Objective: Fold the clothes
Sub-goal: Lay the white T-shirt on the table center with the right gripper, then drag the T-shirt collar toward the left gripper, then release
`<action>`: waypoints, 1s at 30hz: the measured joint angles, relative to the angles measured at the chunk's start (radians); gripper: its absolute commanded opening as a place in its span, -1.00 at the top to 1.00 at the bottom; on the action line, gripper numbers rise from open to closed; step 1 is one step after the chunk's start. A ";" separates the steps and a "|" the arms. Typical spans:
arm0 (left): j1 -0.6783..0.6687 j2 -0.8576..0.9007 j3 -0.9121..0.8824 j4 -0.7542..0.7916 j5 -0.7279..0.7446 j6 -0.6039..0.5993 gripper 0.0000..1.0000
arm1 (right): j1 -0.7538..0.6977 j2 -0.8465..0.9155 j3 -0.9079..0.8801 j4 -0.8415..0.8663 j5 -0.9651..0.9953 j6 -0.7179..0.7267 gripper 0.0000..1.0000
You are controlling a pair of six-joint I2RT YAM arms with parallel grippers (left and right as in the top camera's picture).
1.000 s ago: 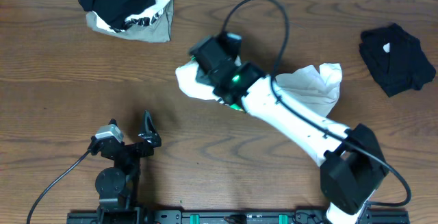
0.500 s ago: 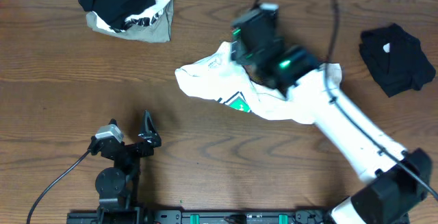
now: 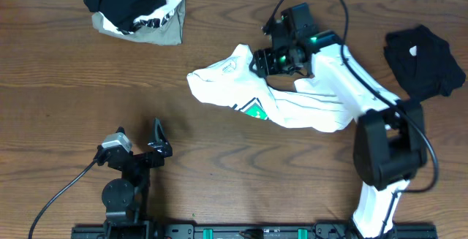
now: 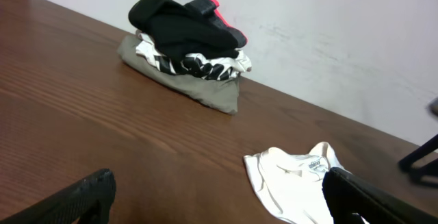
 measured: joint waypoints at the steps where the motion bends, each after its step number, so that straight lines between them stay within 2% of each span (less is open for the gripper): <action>1: 0.000 0.000 0.000 0.000 0.000 0.000 -0.96 | 0.001 0.021 0.000 0.000 -0.019 -0.004 -0.40; 4: 0.000 0.000 0.000 0.000 0.000 0.000 -0.96 | 0.003 0.064 -0.001 0.000 -0.047 -0.007 -0.40; 10: 0.000 0.000 0.000 0.000 0.000 0.000 -0.96 | 0.006 0.113 -0.003 -0.011 -0.070 0.011 -0.21; 12: 0.000 0.000 0.000 0.000 0.000 0.000 -0.96 | 0.010 0.114 -0.004 -0.016 -0.075 0.014 -0.09; 13: 0.000 0.000 0.000 0.000 0.000 0.000 -0.96 | 0.012 0.114 -0.004 -0.017 -0.080 0.017 0.01; 16: 0.000 0.000 0.000 0.000 0.000 0.000 -0.96 | 0.023 0.114 -0.004 -0.018 -0.096 0.027 0.61; 19: 0.000 0.000 0.000 0.000 0.000 0.000 -0.96 | 0.031 0.114 -0.004 -0.016 -0.108 0.047 0.96; 30: 0.000 0.000 0.000 0.000 0.000 0.000 -0.96 | 0.089 0.085 -0.004 -0.011 -0.115 0.119 0.97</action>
